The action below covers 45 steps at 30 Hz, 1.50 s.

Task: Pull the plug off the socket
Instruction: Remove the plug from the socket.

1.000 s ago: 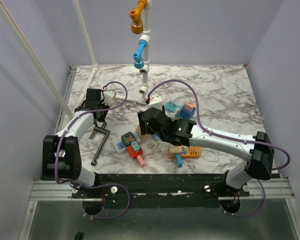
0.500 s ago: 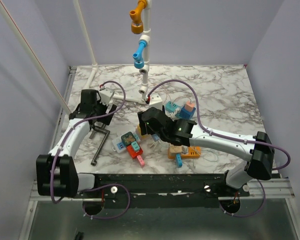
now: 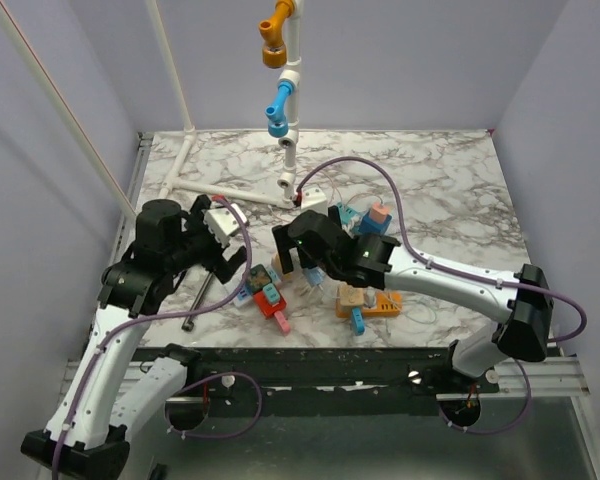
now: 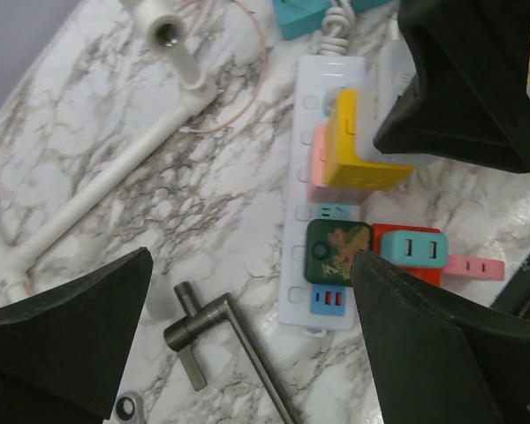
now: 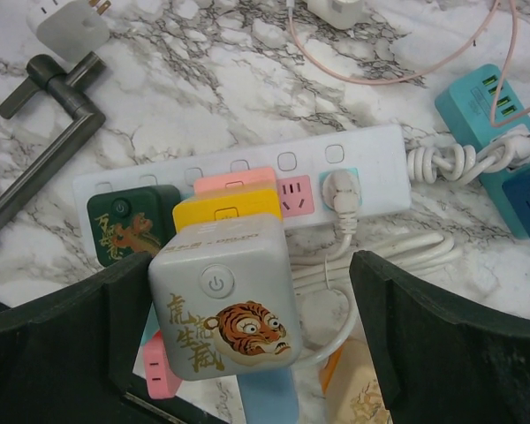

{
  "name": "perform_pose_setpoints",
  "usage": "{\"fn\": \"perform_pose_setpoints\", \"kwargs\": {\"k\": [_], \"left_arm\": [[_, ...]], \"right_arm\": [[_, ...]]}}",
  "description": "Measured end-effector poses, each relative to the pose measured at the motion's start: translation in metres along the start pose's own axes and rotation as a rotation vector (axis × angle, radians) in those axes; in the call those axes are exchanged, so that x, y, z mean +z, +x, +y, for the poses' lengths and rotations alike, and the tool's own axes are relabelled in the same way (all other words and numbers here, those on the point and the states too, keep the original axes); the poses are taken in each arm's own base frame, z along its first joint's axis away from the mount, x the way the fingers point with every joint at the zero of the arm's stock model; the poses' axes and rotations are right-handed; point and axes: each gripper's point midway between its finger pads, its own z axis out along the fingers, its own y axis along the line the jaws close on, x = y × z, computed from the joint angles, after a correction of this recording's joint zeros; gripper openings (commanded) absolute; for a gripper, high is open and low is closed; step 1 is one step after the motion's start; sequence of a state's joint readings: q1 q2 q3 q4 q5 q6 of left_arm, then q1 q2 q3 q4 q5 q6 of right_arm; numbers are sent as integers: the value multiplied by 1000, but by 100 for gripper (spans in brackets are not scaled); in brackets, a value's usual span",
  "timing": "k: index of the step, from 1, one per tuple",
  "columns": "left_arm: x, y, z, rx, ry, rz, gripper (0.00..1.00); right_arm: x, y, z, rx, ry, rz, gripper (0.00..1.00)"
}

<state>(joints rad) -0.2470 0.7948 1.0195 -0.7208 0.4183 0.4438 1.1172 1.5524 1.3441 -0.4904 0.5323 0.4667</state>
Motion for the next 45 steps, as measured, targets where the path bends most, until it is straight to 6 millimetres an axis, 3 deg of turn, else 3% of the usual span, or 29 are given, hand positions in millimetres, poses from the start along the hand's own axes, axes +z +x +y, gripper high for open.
{"fn": "perform_pose_setpoints", "kwargs": {"k": [4, 9, 14, 20, 26, 45], "left_arm": [[13, 0, -31, 12, 132, 32, 98], [38, -10, -55, 15, 242, 84, 98], [61, -26, -73, 8, 296, 102, 99], [81, -33, -90, -4, 329, 121, 99], [93, -28, -84, -7, 268, 145, 99], [114, -35, -62, 30, 138, 106, 98]], "right_arm": [[-22, -9, -3, 7, -41, -11, 100], [-75, -34, -23, 72, -117, -113, 100], [-105, -33, -36, 103, -174, -147, 100], [-91, 20, -41, 37, -170, -23, 100], [-79, 56, -51, -20, -144, 47, 100], [-33, 69, -20, -110, -181, 57, 89]]}}
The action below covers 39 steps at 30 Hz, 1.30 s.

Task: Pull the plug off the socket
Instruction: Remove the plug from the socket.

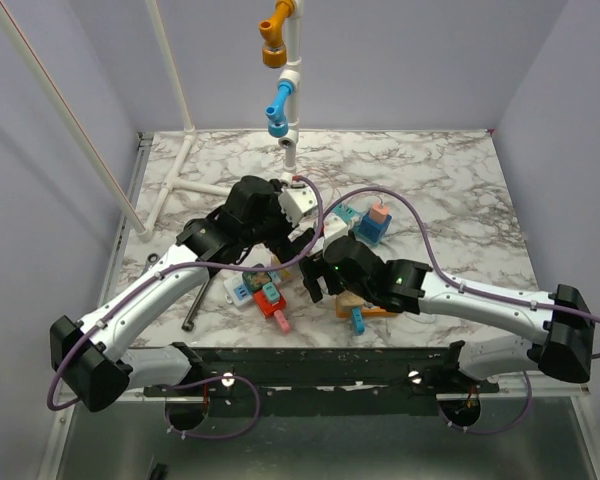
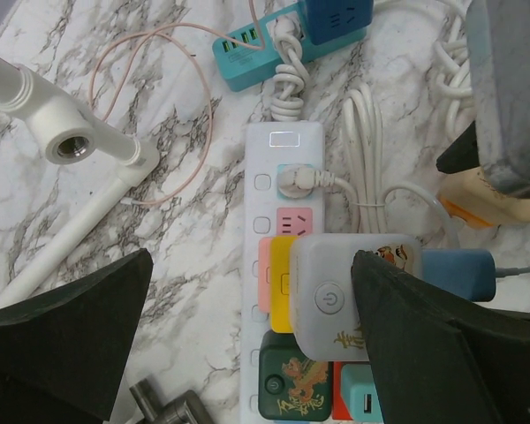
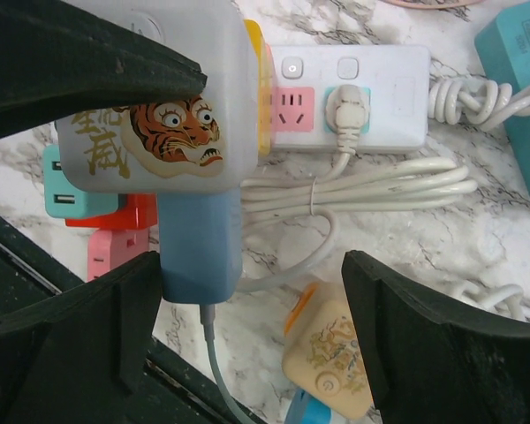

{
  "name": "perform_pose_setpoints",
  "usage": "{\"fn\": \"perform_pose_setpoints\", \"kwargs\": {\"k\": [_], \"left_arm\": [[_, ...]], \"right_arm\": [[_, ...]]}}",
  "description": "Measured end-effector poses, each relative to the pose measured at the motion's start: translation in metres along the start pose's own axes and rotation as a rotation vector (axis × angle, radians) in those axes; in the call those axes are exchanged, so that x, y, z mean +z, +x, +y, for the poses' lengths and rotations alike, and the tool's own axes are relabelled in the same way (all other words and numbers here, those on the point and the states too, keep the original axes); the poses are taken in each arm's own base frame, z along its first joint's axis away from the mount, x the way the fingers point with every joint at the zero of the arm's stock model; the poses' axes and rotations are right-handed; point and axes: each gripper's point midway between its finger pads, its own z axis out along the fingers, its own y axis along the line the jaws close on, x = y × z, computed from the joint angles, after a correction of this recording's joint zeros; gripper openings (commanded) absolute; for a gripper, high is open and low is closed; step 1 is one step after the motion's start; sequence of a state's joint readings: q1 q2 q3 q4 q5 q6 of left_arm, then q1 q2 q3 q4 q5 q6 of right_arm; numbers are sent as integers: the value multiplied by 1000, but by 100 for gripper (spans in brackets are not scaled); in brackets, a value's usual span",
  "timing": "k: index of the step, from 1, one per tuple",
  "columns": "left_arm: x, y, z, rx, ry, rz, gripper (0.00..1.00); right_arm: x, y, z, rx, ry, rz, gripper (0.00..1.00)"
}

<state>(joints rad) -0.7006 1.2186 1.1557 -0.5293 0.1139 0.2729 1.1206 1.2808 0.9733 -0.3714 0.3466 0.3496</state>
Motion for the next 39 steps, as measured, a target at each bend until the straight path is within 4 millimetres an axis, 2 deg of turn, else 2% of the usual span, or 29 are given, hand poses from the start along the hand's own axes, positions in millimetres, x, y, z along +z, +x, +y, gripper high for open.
{"fn": "perform_pose_setpoints", "kwargs": {"k": [10, 14, 18, 22, 25, 31, 36, 39], "left_arm": [[-5, 3, 15, 5, -69, -8, 98], [-6, 3, 14, 13, -68, -8, 98], [-6, 3, 12, 11, -61, -12, 98], [-7, 4, 11, 6, -62, -11, 98], [-7, 4, 12, 4, -62, -12, 98], [-9, 5, 17, -23, -35, -4, 98], [-27, 17, 44, -114, -40, 19, 98], [-46, 19, 39, -105, -7, -11, 99]], "right_arm": [[22, -10, 7, 11, 8, -25, 74], [30, -15, 9, 20, 8, -38, 65], [33, -18, 11, 23, 5, -44, 50], [35, -19, 16, 34, -13, -45, 30], [35, -20, 17, 34, -17, -46, 20], [35, -20, 17, 34, -21, -52, 19], [34, -17, 20, 2, -30, -51, 19], [34, -18, 20, -6, -30, -51, 19]]}}
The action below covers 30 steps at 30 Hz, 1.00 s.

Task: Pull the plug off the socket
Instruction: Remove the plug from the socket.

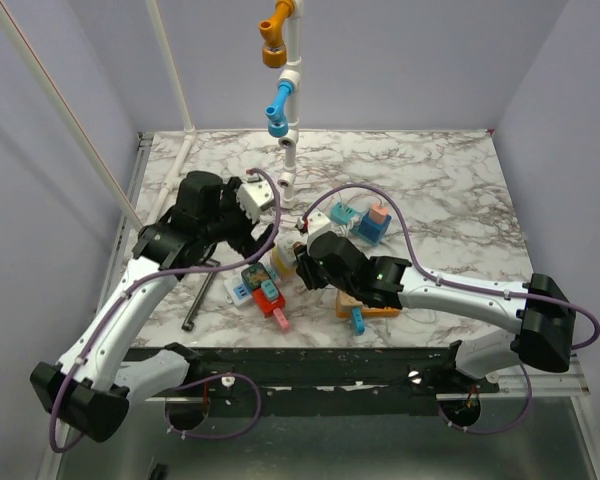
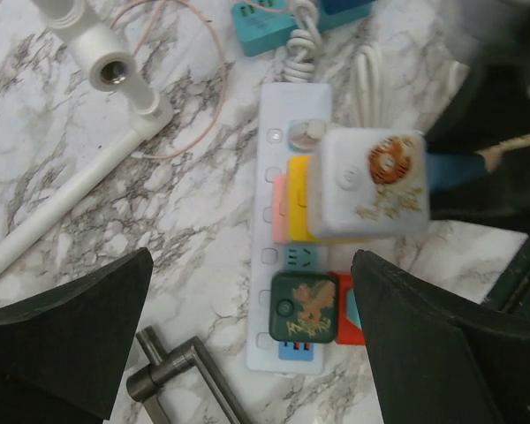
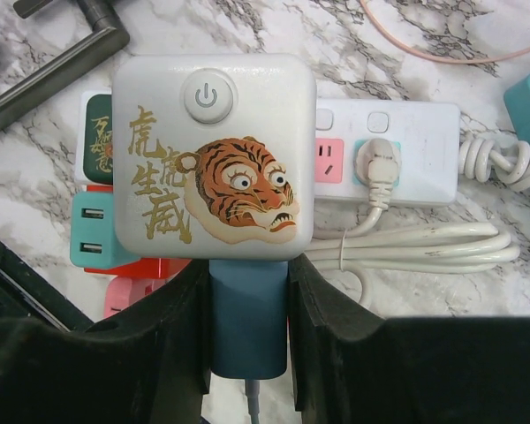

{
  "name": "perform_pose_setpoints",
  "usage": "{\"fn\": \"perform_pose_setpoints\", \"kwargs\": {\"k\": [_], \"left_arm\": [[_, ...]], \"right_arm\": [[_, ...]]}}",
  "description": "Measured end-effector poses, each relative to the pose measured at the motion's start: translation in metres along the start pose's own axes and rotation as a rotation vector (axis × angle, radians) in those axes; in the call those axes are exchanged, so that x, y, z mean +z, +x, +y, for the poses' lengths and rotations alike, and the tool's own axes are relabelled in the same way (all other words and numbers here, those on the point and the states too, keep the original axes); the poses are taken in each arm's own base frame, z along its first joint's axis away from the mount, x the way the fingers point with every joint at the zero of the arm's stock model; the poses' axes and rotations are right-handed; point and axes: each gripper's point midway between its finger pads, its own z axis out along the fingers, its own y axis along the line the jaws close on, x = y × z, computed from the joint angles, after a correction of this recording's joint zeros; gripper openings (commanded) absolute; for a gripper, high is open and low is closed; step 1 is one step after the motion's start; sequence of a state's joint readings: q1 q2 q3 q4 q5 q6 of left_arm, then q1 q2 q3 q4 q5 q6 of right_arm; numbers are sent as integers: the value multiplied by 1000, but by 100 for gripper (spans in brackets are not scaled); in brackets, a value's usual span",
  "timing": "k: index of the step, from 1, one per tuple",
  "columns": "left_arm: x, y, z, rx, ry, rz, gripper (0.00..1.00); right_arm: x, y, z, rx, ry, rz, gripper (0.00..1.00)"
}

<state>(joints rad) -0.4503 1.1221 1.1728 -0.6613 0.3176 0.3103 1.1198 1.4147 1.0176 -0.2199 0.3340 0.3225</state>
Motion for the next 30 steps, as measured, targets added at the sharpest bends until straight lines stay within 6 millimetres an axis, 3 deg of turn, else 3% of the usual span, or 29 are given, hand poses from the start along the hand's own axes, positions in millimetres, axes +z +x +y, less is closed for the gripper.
{"fn": "perform_pose_setpoints", "kwargs": {"k": [5, 12, 16, 21, 30], "left_arm": [[-25, 11, -44, 47, 142, -82, 98], [2, 52, -76, 59, 233, -44, 98], [12, 47, -76, 86, 224, -72, 99], [26, 27, -59, 115, 151, -135, 98], [39, 24, -61, 117, 164, -141, 99]], "right_arm": [[0, 0, 0, -3, -1, 0, 19], [0, 0, 0, -3, -1, 1, 18], [0, 0, 0, -4, -2, 4, 18], [0, 0, 0, -11, -2, 5, 18], [0, -1, 0, -11, -1, 5, 17]]}}
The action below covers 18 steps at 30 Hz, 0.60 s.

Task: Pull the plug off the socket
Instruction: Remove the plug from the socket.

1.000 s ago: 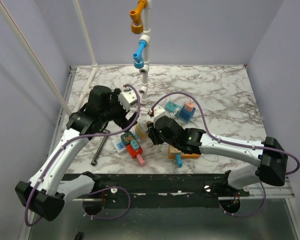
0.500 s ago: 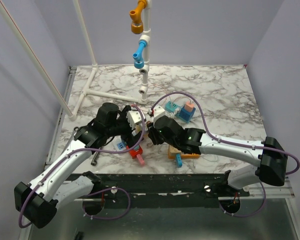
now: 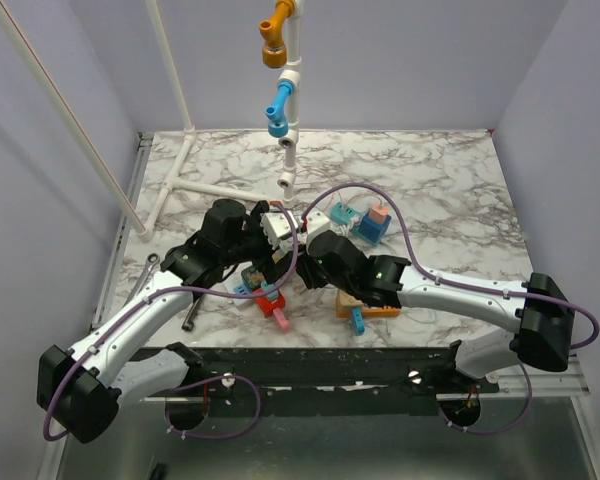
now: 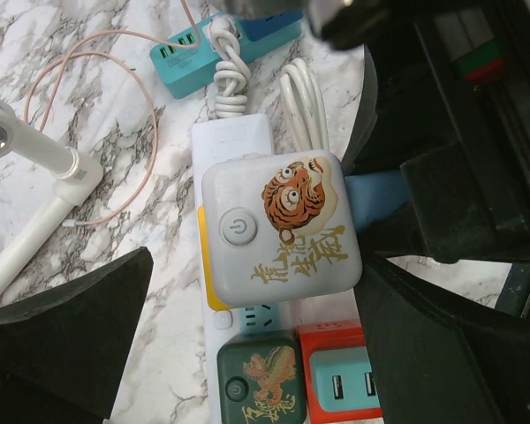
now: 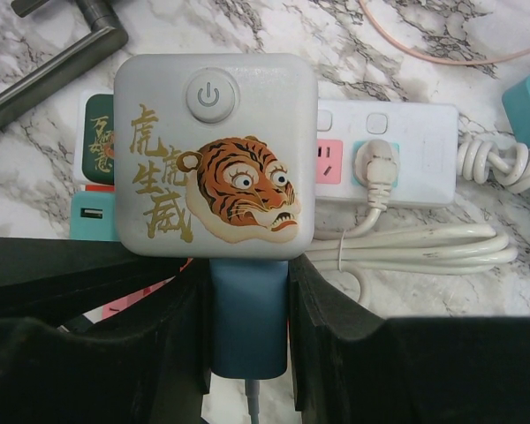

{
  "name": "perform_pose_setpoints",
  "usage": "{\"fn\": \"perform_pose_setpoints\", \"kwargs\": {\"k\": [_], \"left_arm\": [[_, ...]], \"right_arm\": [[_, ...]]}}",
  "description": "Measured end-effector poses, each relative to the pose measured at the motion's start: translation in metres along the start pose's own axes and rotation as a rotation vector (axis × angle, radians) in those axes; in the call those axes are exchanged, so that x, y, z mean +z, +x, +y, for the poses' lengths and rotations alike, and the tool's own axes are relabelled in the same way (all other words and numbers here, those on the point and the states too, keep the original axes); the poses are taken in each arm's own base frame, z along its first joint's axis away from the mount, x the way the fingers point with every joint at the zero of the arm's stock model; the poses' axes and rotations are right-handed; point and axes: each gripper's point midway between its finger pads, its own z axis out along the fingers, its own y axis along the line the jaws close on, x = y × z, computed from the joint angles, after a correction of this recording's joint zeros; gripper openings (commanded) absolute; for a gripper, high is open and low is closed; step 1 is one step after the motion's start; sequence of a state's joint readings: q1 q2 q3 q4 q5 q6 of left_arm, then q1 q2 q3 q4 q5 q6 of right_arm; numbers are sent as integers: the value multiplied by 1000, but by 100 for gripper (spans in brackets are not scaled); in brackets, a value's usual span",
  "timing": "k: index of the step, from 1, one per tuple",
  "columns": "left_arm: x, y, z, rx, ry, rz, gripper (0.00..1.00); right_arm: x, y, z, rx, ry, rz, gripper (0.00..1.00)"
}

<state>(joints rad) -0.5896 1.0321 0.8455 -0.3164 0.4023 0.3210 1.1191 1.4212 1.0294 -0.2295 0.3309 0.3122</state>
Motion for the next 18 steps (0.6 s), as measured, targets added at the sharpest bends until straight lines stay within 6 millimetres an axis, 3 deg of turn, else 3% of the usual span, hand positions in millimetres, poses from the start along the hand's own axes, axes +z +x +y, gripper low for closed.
{"fn": "perform_pose_setpoints", "kwargs": {"k": [4, 10, 18], "left_arm": [[1, 0, -1, -4, 3, -1, 89], [4, 0, -3, -20, 11, 1, 56], [6, 0, -8, -12, 12, 5, 36]], "right_arm": [[0, 0, 0, 1, 0, 0, 17], [1, -1, -1, 6, 3, -6, 14], [0, -1, -1, 34, 21, -10, 12]]}}
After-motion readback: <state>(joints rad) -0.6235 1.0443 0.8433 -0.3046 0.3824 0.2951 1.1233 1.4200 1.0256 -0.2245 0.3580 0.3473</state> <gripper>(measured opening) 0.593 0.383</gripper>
